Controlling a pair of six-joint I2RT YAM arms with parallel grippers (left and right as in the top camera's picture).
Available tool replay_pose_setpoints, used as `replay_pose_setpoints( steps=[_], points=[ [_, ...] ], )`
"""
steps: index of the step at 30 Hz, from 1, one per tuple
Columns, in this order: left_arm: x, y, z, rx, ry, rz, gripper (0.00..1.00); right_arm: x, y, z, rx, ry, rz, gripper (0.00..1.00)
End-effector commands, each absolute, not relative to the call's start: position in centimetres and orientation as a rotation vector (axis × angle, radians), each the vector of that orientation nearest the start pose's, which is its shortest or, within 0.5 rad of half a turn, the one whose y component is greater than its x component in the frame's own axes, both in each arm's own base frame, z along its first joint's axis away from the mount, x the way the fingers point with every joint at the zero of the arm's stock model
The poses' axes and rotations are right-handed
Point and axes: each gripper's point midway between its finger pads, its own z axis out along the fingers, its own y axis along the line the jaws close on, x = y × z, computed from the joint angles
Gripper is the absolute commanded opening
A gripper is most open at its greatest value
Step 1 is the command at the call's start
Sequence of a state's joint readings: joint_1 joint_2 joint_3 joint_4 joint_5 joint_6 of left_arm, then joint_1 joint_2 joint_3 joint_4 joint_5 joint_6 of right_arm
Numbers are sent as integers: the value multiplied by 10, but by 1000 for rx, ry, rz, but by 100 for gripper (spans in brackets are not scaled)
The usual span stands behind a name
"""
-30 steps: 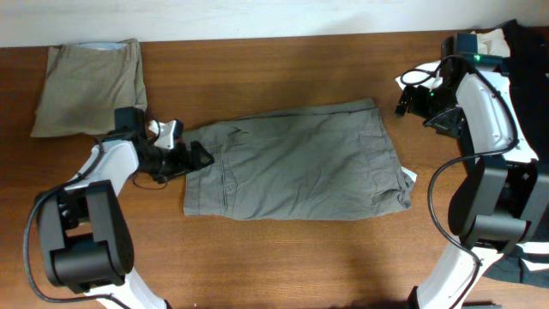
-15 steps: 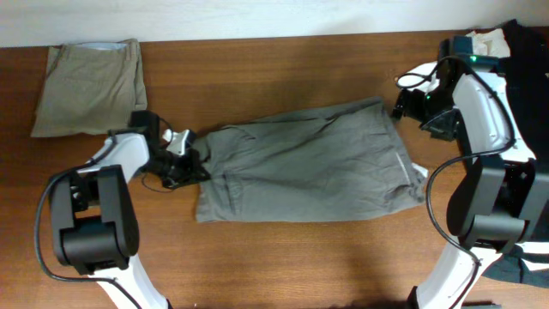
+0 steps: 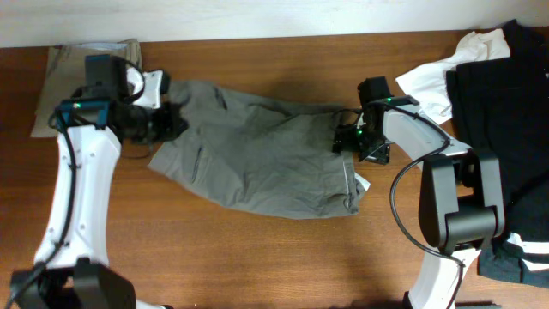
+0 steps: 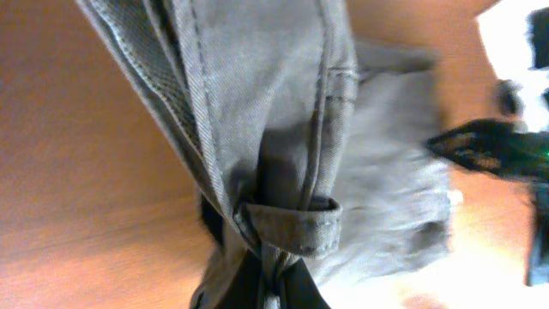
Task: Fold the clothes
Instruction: 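Fold the left half of the shorts rightward over the right half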
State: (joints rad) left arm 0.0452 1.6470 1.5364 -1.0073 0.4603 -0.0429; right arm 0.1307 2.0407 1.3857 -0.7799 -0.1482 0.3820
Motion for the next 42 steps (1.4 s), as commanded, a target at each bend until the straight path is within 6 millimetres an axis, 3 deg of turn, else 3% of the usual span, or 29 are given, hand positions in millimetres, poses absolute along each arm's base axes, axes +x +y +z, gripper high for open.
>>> replay_pose_setpoints(
  steps=[1,3,9,17,25,28,33,34,35,36,39,42],
  points=[
    [392,-113,238,139,2524,-745,1,380,99,-9,349,3069,306,90],
    [391,-145,232,201,2534,-788,1,378,105,-9,342,3073,311,90],
    [398,-218,219,243,2518,-903,1,377,109,-9,335,3076,311,90],
    [400,-285,181,328,2534,-867,4,372,113,-20,342,3112,344,90],
    [401,-318,174,360,2495,-923,4,371,120,-18,208,3116,413,96],
    [402,-323,178,325,2486,-948,4,370,120,-19,211,3118,412,89],
    [396,-331,179,310,2495,-975,7,372,121,-18,209,3111,419,89],
    [395,-333,179,317,2495,-977,8,372,121,-18,209,3112,418,91],
    [391,-338,179,332,2492,-982,9,372,120,-18,209,3111,418,100],
    [390,-340,179,338,2492,-984,9,373,119,-17,201,3110,419,99],
    [388,-342,179,345,2493,-982,9,379,105,-4,196,3117,412,99],
    [388,-342,179,346,2493,-983,11,398,62,32,316,3108,378,99]
  ],
)
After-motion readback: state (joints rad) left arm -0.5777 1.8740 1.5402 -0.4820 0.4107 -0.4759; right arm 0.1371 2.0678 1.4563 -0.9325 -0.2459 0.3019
